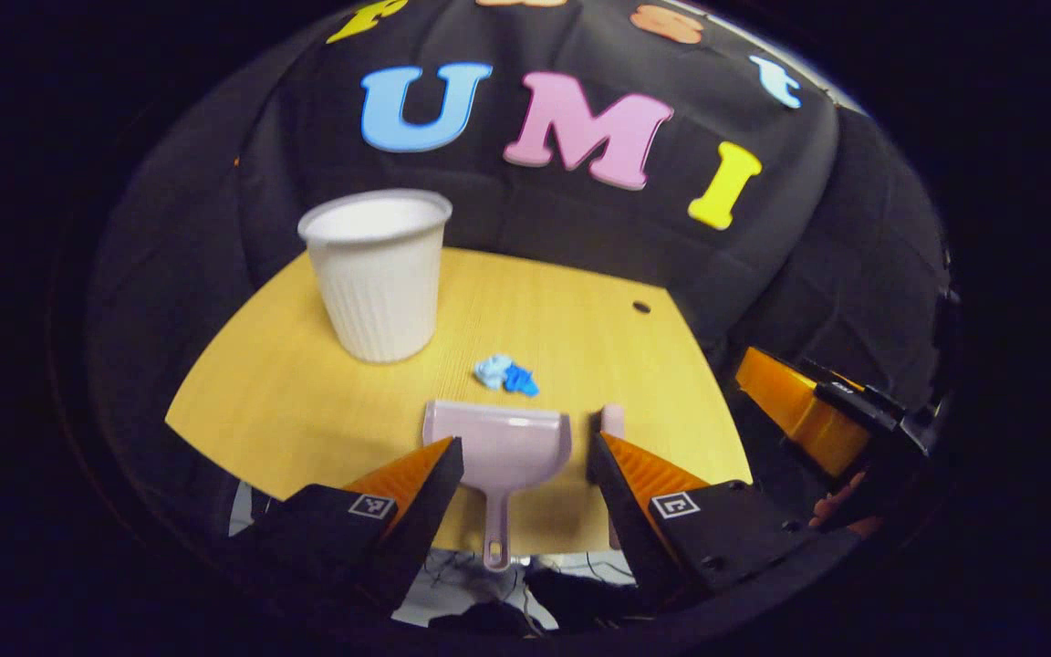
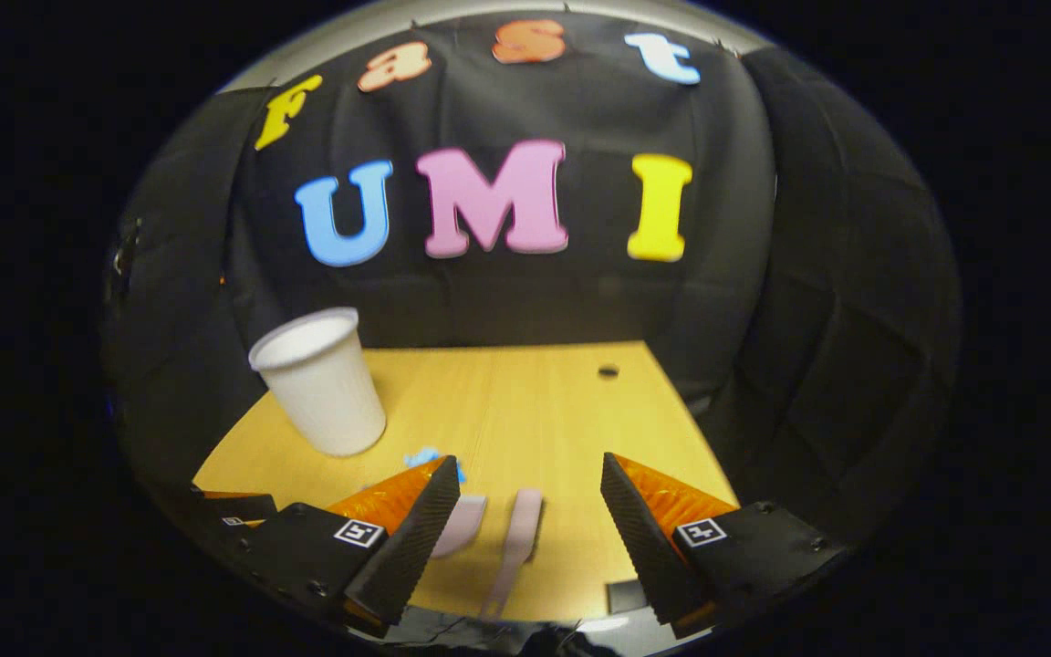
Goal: Pick up the small broom and dustpan from the desktop, sweep the trash into the dustpan with the broom, and then empty the trash into the garbage bin.
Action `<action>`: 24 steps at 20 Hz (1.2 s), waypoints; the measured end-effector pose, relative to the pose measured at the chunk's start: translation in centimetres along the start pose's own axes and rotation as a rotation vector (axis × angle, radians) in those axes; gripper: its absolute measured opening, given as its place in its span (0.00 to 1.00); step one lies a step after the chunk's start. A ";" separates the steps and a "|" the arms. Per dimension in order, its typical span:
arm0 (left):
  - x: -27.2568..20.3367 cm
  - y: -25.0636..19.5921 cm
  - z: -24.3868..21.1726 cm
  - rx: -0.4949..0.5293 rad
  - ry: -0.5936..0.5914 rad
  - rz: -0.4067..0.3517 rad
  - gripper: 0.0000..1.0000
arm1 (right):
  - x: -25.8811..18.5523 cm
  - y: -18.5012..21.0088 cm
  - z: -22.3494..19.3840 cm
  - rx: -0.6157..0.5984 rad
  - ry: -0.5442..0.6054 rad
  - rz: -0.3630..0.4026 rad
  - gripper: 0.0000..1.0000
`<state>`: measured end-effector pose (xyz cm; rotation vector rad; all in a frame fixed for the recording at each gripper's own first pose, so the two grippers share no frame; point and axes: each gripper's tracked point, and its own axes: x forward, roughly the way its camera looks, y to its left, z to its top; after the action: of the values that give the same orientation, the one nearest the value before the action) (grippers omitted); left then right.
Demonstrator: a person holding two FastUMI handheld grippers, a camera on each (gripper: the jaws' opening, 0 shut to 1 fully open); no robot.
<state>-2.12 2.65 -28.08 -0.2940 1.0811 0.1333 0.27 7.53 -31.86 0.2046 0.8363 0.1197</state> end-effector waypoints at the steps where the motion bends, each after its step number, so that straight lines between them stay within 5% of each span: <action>1: 0.8 0.3 -1.5 -0.059 0.105 0.025 0.85 | 2.0 0.3 -2.8 0.045 0.115 0.027 1.00; 3: 2.3 1.1 -3.2 -0.119 0.254 0.090 0.85 | 4.6 0.3 -7.5 0.080 0.324 0.056 0.99; 7: 1.8 -0.4 -2.0 -0.078 0.458 0.161 0.85 | 5.4 1.3 -12.9 0.132 0.597 0.053 0.98; 11: 0.5 -1.9 -0.1 -0.150 0.577 0.151 0.85 | 6.5 2.1 -15.0 0.110 0.718 0.062 0.98; 18: 3.0 -1.0 -1.6 -0.109 0.718 0.185 0.88 | 8.5 1.8 -18.1 -0.008 0.869 0.036 0.98; 24: 6.4 -0.6 -2.8 -0.169 0.799 0.212 0.80 | 9.1 0.9 -20.4 0.036 0.969 -0.019 0.99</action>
<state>-1.37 1.00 -34.87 -0.3973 1.9001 0.3127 -8.97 12.80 -51.53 0.1675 1.8052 0.1895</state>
